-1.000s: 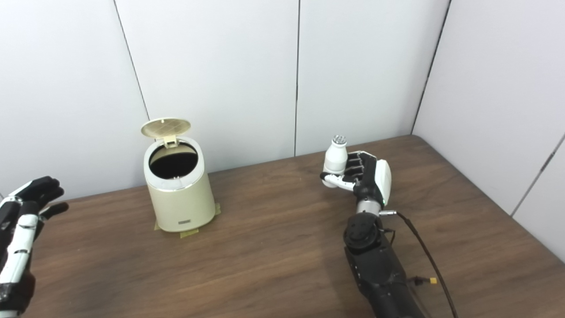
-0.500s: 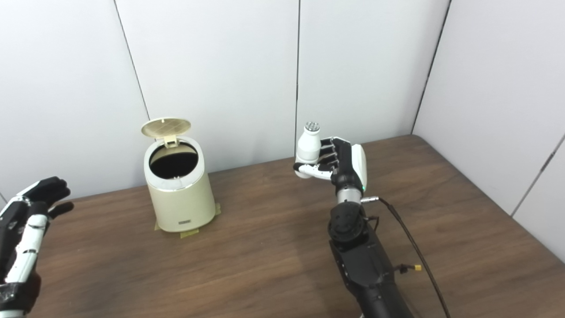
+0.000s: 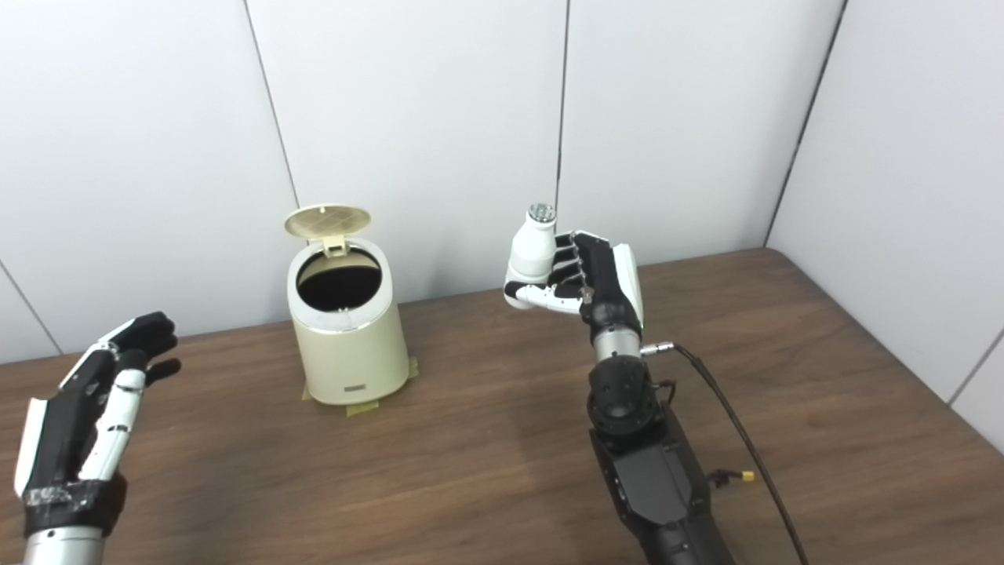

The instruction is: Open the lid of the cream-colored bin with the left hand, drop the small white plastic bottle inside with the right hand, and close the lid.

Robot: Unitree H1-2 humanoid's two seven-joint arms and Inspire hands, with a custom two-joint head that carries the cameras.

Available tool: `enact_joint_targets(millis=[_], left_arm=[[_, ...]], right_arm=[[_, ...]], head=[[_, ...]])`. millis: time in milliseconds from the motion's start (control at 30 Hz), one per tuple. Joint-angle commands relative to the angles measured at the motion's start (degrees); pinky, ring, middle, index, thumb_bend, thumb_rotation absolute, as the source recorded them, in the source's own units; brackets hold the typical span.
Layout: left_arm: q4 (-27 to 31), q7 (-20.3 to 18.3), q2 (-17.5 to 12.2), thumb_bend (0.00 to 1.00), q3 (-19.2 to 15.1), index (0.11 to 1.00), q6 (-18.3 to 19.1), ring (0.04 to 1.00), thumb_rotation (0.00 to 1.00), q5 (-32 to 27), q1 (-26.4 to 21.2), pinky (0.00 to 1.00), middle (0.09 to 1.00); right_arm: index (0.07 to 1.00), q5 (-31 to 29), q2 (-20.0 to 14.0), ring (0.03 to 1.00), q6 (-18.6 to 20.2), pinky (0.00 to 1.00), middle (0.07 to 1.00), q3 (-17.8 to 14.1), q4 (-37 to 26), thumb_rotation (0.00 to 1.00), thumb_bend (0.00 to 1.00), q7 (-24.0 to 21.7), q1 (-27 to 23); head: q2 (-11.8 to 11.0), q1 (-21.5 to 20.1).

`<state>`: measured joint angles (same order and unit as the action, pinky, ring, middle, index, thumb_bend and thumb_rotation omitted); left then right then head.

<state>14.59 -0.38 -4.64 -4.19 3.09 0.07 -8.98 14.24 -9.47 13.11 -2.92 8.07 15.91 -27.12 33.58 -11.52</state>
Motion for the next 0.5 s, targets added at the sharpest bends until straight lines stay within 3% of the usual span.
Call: enact_joint_targets(millis=[0,267,367,467], left_arm=[[1.23,0.86,0.43,0.28,0.41,0.786,-0.69,0.808,0.59,1.29,-1.93,0.76,0.805],[0.57,2.14,1.68,0.27,1.04,0.786,0.25,0.811,0.61,4.02,-2.37,0.76,0.805],[0.71,2.29,1.81,0.27,1.57,0.802,2.38,0.831,0.70,5.47,-2.47,0.79,0.822],[0.96,2.85,2.47,0.28,1.81,0.811,4.50,0.844,0.70,6.47,-2.56,0.80,0.834]], right_arm=[[0.509,0.62,-0.20,0.427,-0.01,0.36,0.490,0.61,-3.00,0.00,0.52,-1.18,-3.71],[0.523,0.42,1.72,0.407,1.32,0.33,0.482,2.91,-6.28,0.00,0.52,-4.70,-5.08],[0.523,-0.37,3.04,0.407,1.18,0.33,0.481,3.18,-7.10,0.00,0.52,-5.59,-5.54],[0.519,-0.98,4.13,0.412,1.11,0.33,0.482,3.22,-7.61,0.00,0.52,-6.41,-5.89]], head=[[0.03,0.18],[-0.93,2.82],[-1.26,3.64],[-1.60,4.59]])
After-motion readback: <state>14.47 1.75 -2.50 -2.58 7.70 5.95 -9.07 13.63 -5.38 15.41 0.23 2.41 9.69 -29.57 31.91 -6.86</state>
